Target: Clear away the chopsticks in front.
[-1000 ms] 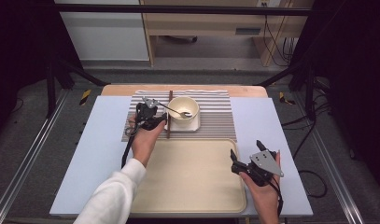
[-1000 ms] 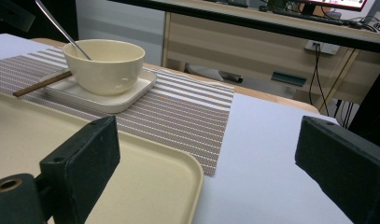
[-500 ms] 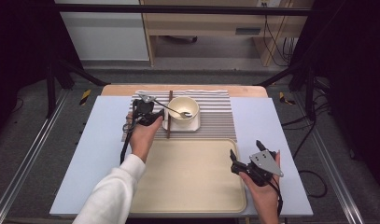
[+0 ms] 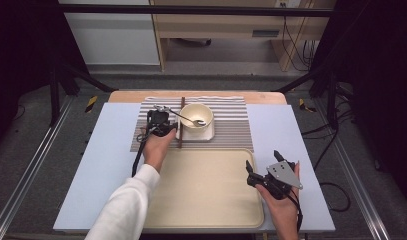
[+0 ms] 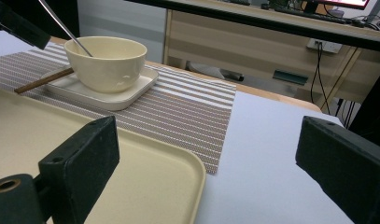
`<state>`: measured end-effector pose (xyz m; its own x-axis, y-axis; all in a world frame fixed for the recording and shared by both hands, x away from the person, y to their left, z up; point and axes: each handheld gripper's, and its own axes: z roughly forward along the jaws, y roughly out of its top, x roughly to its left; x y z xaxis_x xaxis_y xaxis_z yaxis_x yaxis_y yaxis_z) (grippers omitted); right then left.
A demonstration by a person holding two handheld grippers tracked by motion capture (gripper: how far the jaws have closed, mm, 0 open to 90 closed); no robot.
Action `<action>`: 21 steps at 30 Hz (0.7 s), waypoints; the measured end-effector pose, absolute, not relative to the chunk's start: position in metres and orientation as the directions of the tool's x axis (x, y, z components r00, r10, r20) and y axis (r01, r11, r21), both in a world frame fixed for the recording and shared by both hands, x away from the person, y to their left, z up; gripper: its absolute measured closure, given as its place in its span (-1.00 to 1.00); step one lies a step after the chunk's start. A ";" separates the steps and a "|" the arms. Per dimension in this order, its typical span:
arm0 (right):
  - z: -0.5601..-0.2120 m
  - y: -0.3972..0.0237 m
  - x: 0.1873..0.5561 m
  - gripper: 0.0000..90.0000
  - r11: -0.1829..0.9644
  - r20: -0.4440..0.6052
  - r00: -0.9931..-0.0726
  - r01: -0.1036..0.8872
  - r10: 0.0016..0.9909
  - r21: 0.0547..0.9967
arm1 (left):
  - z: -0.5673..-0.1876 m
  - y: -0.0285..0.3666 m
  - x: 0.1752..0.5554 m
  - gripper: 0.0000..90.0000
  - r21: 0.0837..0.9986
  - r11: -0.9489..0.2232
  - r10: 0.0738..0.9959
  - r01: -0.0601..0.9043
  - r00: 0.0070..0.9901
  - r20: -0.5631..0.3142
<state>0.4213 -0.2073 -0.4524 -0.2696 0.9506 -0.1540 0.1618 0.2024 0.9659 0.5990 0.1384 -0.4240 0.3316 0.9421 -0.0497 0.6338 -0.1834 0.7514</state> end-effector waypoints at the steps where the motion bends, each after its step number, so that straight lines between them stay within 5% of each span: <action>1: -0.452 -0.207 0.421 -0.86 0.203 -0.154 -0.270 0.162 0.951 0.966 | -0.425 0.138 0.600 0.43 0.749 -0.184 0.942 0.637 0.333 -0.051; 21: -0.454 -0.205 0.422 -0.86 0.207 -0.154 -0.278 0.174 0.948 0.963 | -0.435 0.135 0.605 0.44 0.722 -0.192 0.928 0.664 0.362 -0.086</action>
<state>0.4222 -0.2051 -0.4538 -0.2780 0.9482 -0.1538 0.1739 0.2072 0.9627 0.6051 0.1345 -0.4354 0.3621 0.9282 -0.0860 0.6641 -0.1922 0.7225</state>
